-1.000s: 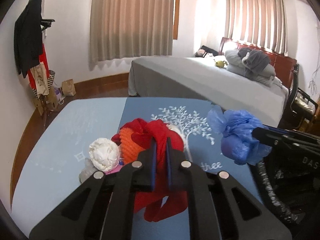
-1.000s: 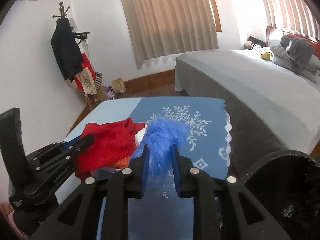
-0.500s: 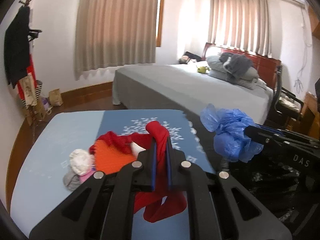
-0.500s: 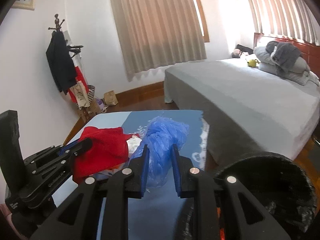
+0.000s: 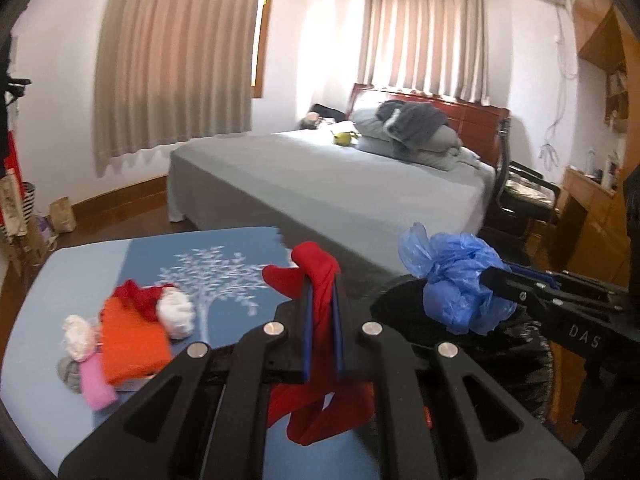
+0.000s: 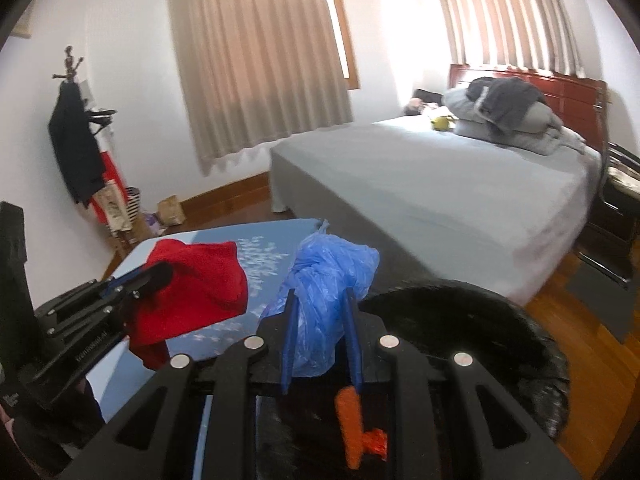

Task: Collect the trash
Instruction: 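Move both grippers over the bin and release the red and blue bags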

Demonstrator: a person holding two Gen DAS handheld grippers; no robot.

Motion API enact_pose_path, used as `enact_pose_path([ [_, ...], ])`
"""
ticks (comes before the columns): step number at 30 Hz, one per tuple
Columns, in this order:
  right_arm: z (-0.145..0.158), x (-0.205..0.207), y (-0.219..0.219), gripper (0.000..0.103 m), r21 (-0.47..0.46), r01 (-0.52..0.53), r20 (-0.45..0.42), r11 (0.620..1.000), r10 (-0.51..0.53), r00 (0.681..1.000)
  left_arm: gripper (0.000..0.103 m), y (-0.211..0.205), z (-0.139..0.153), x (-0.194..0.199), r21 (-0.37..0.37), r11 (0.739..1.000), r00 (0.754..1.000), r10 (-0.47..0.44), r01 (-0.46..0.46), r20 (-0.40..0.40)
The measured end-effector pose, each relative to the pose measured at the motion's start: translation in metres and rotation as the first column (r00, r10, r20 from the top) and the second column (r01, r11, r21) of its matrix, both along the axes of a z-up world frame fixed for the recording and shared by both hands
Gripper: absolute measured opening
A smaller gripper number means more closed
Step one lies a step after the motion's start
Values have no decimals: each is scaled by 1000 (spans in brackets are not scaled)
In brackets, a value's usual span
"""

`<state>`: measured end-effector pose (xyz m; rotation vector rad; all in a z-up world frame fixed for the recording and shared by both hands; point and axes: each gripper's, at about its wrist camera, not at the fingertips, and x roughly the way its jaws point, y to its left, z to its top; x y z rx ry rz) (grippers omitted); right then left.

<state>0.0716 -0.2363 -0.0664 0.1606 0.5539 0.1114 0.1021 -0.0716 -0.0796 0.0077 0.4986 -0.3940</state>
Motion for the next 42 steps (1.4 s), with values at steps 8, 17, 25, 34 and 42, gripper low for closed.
enact_pose_path([
  [8, -11, -21, -43, 22, -19, 113, -32, 993, -113, 993, 8, -48, -8, 2, -13, 995, 995, -100, 100, -21],
  [17, -32, -27, -82, 22, -27, 190, -77, 981, -192, 978, 8, -99, -28, 9, -12, 981, 979, -194, 193, -62],
  [25, -41, -29, -103, 34, -27, 232, -99, 972, -233, 967, 46, -116, -38, 19, -42, 966, 959, -258, 255, -112],
  [34, -36, -34, -102, 76, -43, 258, -69, 965, -261, 963, 74, -88, -30, 21, -20, 987, 984, -161, 160, -77],
  [42, -28, -25, -75, 97, -57, 214, -33, 975, -216, 976, 90, -31, -17, 17, 20, 1000, 1000, -2, 3, -28],
])
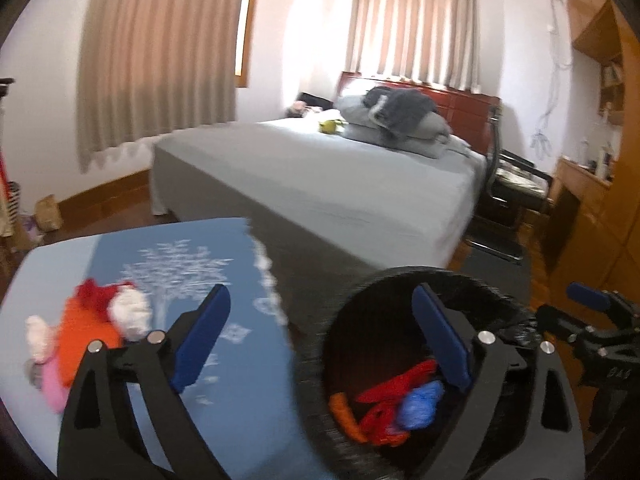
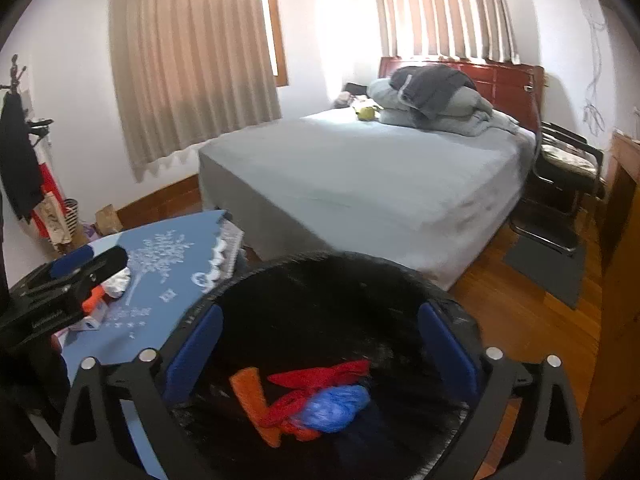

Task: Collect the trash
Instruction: 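Move both grippers over the bin and release the red and blue bags, then grasp the white tissue with the left gripper while the right gripper grasps another tissue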

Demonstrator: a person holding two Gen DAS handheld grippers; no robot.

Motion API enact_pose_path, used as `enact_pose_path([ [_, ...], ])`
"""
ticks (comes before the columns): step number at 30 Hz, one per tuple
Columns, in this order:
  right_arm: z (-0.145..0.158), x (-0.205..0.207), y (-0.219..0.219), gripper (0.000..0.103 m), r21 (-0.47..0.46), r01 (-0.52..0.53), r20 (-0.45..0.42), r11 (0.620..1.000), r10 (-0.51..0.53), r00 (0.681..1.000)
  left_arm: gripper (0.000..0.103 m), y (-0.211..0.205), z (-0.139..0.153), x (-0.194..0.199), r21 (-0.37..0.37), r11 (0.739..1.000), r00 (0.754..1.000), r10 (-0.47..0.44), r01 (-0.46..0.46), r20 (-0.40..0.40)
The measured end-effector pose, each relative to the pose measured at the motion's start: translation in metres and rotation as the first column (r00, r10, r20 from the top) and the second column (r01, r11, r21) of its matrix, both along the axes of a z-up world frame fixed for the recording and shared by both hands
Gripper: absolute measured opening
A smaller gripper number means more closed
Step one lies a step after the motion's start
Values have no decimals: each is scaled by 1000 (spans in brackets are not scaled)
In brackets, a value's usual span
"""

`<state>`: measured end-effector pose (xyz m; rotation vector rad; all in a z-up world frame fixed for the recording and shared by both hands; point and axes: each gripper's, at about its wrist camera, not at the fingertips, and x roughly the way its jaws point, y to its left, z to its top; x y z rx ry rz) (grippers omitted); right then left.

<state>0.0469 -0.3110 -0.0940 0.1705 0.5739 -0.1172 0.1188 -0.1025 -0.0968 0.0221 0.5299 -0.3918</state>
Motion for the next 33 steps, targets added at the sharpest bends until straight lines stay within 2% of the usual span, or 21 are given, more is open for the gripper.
enact_pose_path([
  [5, 4, 18, 33, 97, 10, -73, 7, 997, 73, 997, 90, 44, 3, 0, 18, 994, 994, 110, -110, 4],
  [11, 6, 44, 85, 97, 16, -172, 26, 985, 171, 985, 90, 100, 3, -4, 48, 970, 971, 239, -239, 19],
  [20, -4, 85, 161, 97, 14, -304, 22, 953, 304, 953, 90, 187, -4, 1, 75, 904, 907, 421, -421, 19],
  [26, -16, 115, 205, 97, 2, -355, 3, 935, 355, 935, 90, 238, -19, 21, 81, 866, 868, 497, -494, -13],
  [33, -27, 144, 233, 97, -10, -384, -22, 923, 383, 923, 90, 263, -38, 49, 85, 855, 854, 517, -512, -56],
])
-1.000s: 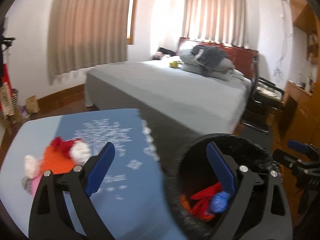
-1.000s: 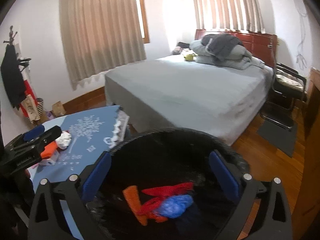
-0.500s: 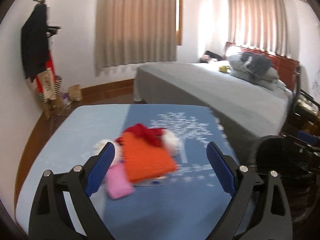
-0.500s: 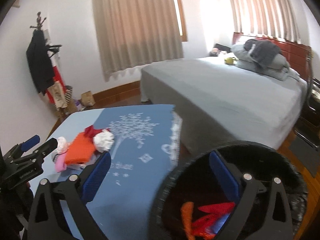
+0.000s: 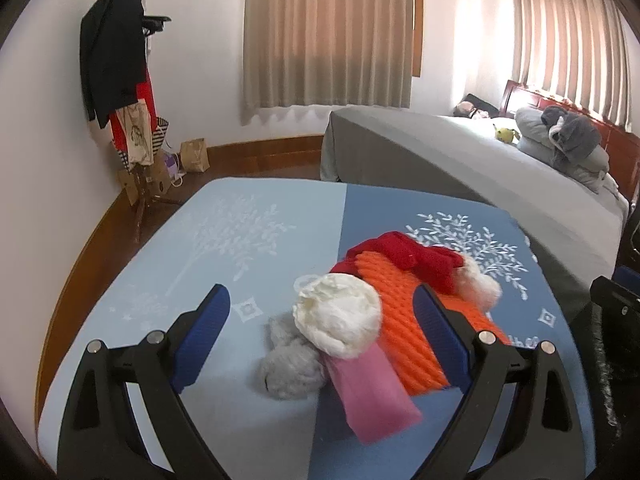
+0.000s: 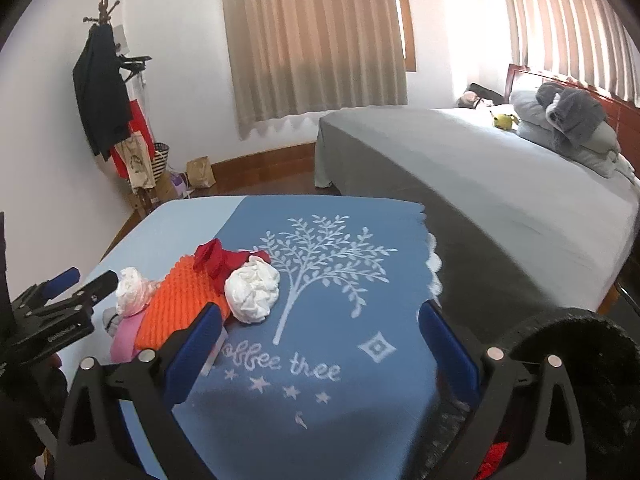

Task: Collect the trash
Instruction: 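Grasp the white tissue with the left gripper while the right gripper grasps another tissue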

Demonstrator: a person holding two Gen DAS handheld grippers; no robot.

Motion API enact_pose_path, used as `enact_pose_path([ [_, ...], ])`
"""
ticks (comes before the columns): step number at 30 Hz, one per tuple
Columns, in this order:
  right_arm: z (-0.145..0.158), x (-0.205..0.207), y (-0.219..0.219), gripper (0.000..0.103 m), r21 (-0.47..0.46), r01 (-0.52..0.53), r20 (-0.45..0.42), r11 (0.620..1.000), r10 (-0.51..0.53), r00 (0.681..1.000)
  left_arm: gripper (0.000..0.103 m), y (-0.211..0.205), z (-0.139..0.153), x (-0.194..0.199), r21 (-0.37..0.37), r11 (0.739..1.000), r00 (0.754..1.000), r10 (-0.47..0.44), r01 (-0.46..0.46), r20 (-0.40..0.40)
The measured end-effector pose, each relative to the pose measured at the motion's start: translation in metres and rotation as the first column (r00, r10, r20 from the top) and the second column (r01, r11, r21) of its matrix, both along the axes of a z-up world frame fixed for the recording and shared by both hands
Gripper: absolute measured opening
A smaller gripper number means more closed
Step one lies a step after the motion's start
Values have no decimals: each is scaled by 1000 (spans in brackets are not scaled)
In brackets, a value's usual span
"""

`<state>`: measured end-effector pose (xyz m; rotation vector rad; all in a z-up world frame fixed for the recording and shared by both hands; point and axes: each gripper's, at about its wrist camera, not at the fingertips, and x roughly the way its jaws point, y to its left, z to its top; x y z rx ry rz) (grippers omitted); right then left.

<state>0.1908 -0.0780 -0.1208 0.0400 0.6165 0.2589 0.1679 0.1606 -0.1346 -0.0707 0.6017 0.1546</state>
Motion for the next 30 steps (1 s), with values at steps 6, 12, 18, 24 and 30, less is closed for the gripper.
enact_pose_path([
  [6, -7, 22, 12, 97, -10, -11, -14, 1000, 11, 1000, 85, 2, -17, 20, -15, 1000, 999, -10, 9, -34],
  [12, -15, 36, 17, 97, -12, -15, -32, 1000, 14, 999, 59, 2, -33, 33, -53, 997, 996, -51, 46, -78],
  [18, -21, 44, 25, 97, -9, -30, -42, 1000, 29, 999, 38, 2, -34, 33, -75, 995, 995, -70, 65, -66],
  [24, -26, 54, 35, 97, 3, -38, -44, 999, 38, 998, 38, 8, -19, 33, -84, 995, 998, -56, 55, -14],
  [30, -39, 73, 49, 91, 18, -54, -90, 998, 55, 994, 38, 6, -18, 46, -75, 995, 998, -61, 60, -8],
])
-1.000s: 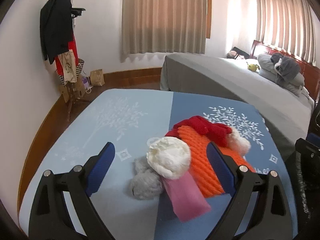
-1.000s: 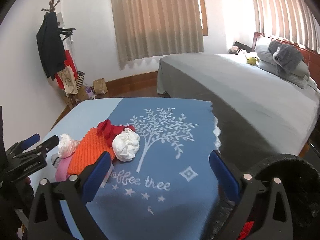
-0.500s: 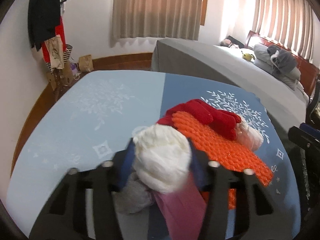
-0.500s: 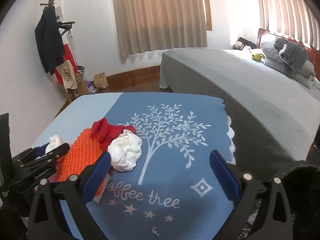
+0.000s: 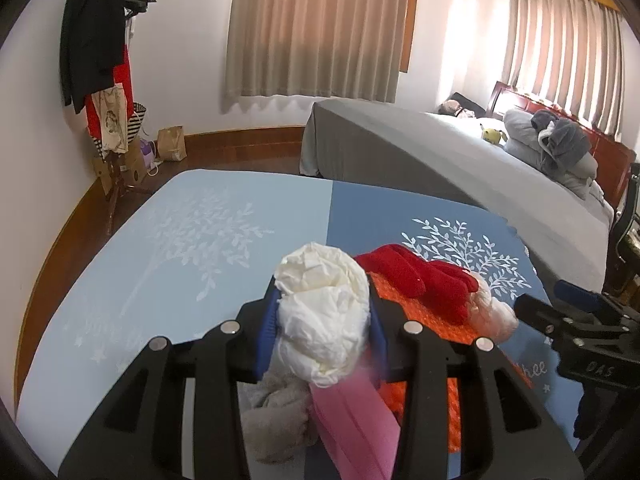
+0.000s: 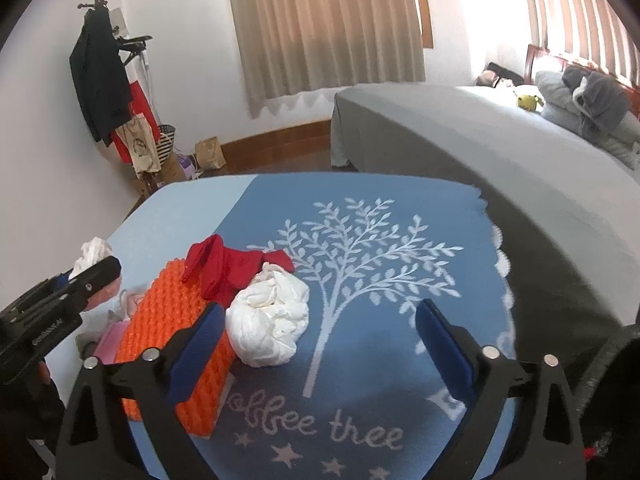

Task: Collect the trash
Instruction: 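Grasp the white tissue with the left gripper while the right gripper grasps another tissue, then carry both white tissues over the bin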

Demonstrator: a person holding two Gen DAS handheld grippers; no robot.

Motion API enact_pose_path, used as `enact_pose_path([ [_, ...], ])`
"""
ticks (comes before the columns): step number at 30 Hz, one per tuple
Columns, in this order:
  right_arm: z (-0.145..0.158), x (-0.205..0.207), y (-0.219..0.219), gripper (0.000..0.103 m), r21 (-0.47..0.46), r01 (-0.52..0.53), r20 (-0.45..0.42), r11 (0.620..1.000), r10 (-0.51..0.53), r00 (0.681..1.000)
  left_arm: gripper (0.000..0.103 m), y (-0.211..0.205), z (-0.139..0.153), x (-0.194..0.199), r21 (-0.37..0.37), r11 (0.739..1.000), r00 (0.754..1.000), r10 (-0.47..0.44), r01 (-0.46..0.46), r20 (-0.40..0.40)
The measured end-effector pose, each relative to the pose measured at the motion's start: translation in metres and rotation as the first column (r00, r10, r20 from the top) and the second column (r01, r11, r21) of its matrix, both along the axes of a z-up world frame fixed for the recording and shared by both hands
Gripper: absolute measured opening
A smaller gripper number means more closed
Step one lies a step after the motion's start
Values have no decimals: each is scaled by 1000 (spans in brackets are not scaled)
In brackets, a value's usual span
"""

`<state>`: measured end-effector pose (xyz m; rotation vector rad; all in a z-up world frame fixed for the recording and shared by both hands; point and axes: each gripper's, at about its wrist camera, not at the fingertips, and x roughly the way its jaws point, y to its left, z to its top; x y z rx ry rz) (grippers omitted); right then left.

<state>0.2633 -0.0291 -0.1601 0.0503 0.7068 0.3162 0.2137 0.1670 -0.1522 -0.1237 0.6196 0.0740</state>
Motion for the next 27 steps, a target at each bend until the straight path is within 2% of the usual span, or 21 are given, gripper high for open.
enact_pose_path([
  [9, -18, 8, 22, 77, 7, -73, -44, 997, 73, 996, 38, -1, -4, 3, 0, 1000, 1000, -1, 1, -4],
  [14, -28, 14, 29, 51, 59, -116, -102, 992, 121, 987, 38, -3, -5, 3, -3, 1000, 1000, 2, -2, -8],
  [15, -28, 15, 29, 47, 69, -120, -108, 990, 127, 986, 38, -3, -5, 2, -2, 1000, 1000, 1, -1, -10],
  [17, -27, 14, 25, 34, 70, -125, -107, 990, 132, 985, 38, -4, -5, 2, 2, 1000, 1000, -1, 1, -12],
  [18, -25, 14, 22, 31, 77, -129, -105, 989, 137, 985, 38, -6, -5, 1, 4, 1000, 1000, -3, 3, -12],
  [27, -5, -5, -9, 27, 71, -79, -57, 994, 83, 995, 38, -14, 2, -3, 4, 1000, 1000, -24, 24, 1],
])
